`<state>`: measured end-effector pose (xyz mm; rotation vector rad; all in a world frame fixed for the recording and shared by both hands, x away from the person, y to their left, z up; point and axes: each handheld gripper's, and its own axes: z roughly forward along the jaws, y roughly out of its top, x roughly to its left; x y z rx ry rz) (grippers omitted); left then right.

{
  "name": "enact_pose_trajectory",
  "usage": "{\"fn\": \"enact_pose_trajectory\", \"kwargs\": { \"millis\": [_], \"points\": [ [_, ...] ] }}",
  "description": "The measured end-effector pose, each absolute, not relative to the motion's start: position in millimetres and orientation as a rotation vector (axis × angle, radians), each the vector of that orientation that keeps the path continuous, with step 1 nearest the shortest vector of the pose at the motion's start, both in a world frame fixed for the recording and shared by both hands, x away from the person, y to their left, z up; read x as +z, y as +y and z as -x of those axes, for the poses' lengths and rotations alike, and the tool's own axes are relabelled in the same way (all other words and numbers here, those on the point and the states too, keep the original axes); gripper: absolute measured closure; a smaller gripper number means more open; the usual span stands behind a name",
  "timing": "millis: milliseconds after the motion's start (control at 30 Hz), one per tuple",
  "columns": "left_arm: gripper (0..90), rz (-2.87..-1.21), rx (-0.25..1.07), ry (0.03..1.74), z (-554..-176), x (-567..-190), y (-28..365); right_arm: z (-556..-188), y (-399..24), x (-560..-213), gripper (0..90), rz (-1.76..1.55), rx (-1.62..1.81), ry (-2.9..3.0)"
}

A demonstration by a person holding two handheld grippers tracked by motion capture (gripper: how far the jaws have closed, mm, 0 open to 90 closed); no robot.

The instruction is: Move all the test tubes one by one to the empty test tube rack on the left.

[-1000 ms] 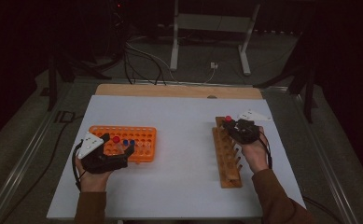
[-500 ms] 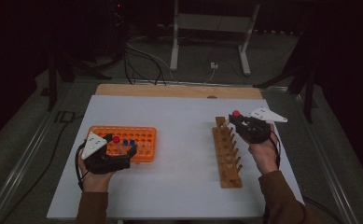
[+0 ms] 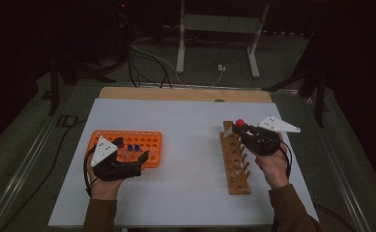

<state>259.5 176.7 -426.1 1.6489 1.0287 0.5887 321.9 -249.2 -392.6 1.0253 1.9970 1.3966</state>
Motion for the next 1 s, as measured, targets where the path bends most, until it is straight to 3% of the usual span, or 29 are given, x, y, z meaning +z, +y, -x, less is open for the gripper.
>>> {"fn": "enact_pose_trajectory", "kwargs": {
  "millis": [633,1000],
  "points": [
    [0.6,-1.663,0.594,0.980,-256.2,-423.9,158.9,-300.7,-236.5,-402.1,74.7,-0.980,1.434,2.083],
    [0.6,-1.690,0.618,0.917,-260.5,-423.7,129.4,-295.5,-228.6,-408.5,74.7,-0.979,1.454,2.139]
  ]
}}
